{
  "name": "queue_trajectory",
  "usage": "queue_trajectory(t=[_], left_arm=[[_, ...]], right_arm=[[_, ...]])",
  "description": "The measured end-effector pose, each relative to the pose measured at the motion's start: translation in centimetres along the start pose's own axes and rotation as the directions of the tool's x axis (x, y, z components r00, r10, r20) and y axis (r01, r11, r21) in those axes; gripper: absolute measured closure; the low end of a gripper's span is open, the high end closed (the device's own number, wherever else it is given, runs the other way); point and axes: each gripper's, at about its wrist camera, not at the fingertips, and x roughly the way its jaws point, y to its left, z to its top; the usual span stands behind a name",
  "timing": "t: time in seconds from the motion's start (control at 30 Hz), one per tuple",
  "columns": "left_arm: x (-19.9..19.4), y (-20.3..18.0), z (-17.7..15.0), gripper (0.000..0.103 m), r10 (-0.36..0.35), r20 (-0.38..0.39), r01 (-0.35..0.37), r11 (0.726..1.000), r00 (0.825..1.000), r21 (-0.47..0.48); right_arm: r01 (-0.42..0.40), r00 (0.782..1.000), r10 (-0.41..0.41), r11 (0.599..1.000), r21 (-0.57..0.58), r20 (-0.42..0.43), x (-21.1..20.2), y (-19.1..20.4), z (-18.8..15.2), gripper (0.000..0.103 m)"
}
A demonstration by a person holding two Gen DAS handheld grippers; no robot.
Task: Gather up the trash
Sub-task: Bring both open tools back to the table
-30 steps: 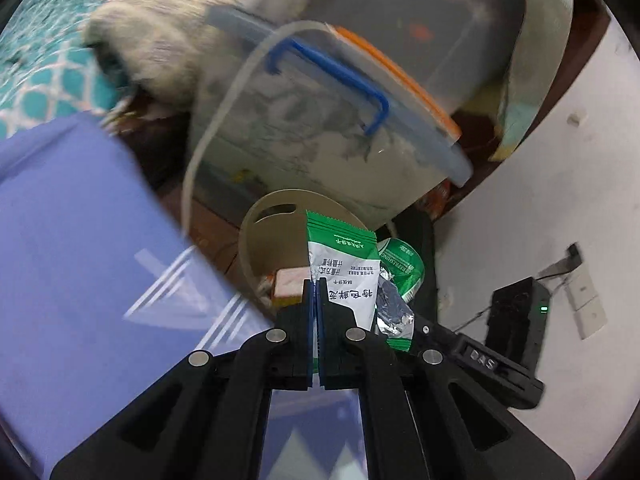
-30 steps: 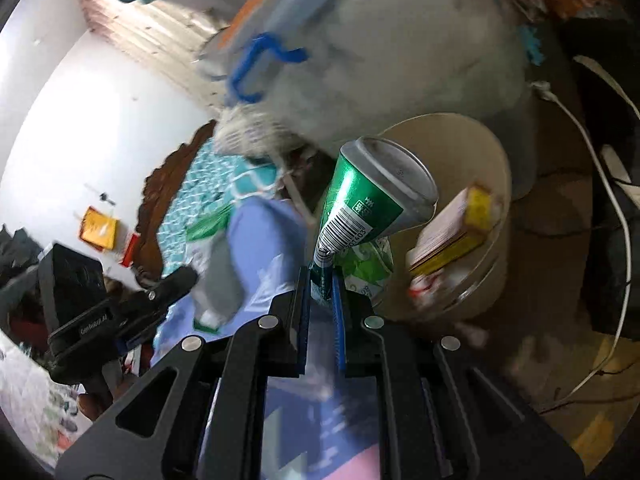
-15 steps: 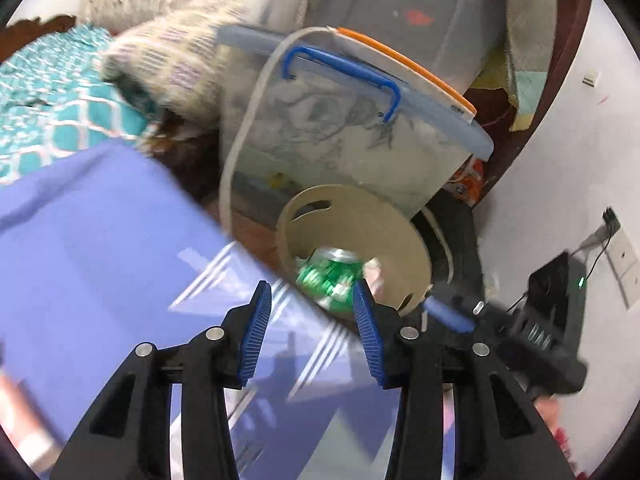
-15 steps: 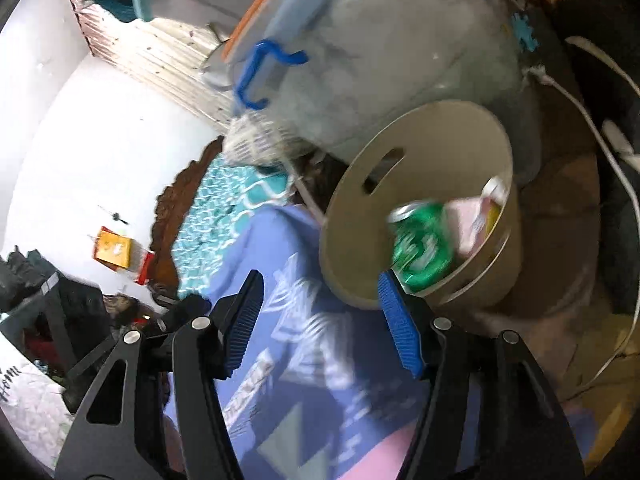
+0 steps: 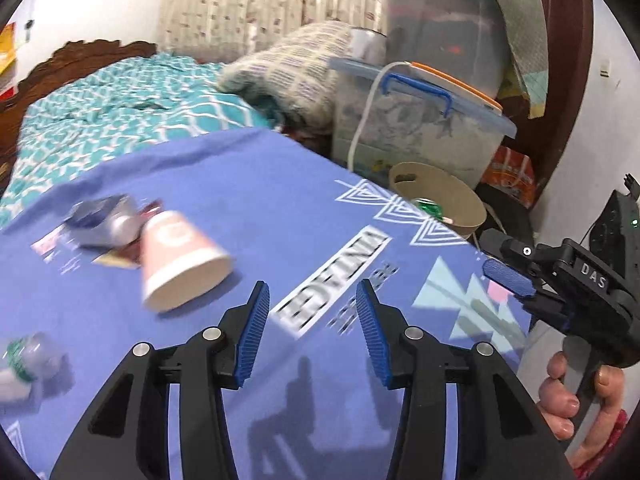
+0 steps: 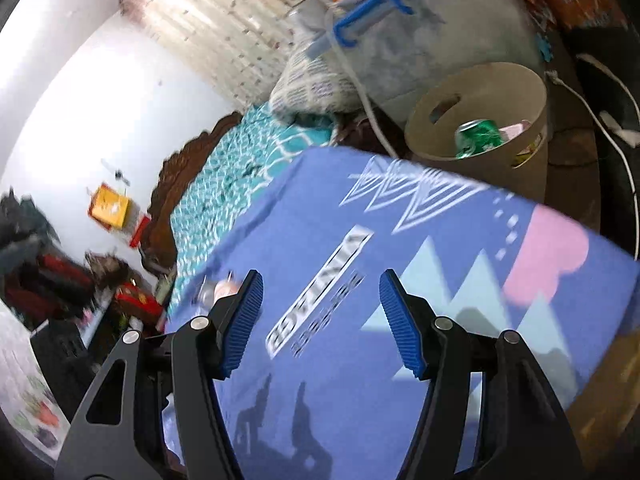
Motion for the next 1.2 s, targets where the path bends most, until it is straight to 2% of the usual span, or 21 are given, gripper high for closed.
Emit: queue_trajectory(t=[0.13,0.37,0.53,0.67,0.87,1.2], left_arm=[[-2.6,1.9,-1.8,0.058,0.045,0.028,-0.044,0.999,0.999,-0.022],[-5.2,3.5,-3.2,0.056,0.089,0.085,-0.086,0.996,0.992,-0.036],[-6.9,3.7,-3.4,0.051,0.144,0.152,-0.143,0.99,0.978,-0.021],[-8.1,3.9,-3.6,0.049,0.176,0.192,-0.177,0.984,0.965,-0.015],[-8.8,4.4,-3.7,0.048,0.2,0.204,-0.2,0.98,0.958,-0.024],[-9.1,4.8,-3.7,0.042,0.226,0.2,-0.223,0.974,0.953,-0.037]], right_arm=[[0.016,1.0,-0.015,0.998,-0.06,0.018,-1.0,2.8,-1.5,0.038],[0.057,0.994,-0.043,0.988,-0.141,0.102,-3.3,5.9,-2.4,0.033],[0.077,0.988,-0.051,0.982,-0.174,0.149,-4.5,7.5,-3.0,0.027],[0.077,0.987,-0.048,0.981,-0.181,0.155,-4.6,7.7,-3.4,0.026],[0.071,0.989,-0.046,0.981,-0.18,0.143,-4.1,7.7,-3.9,0.026],[0.071,0.982,-0.03,0.974,-0.217,0.186,-5.5,8.7,-4.0,0.025]])
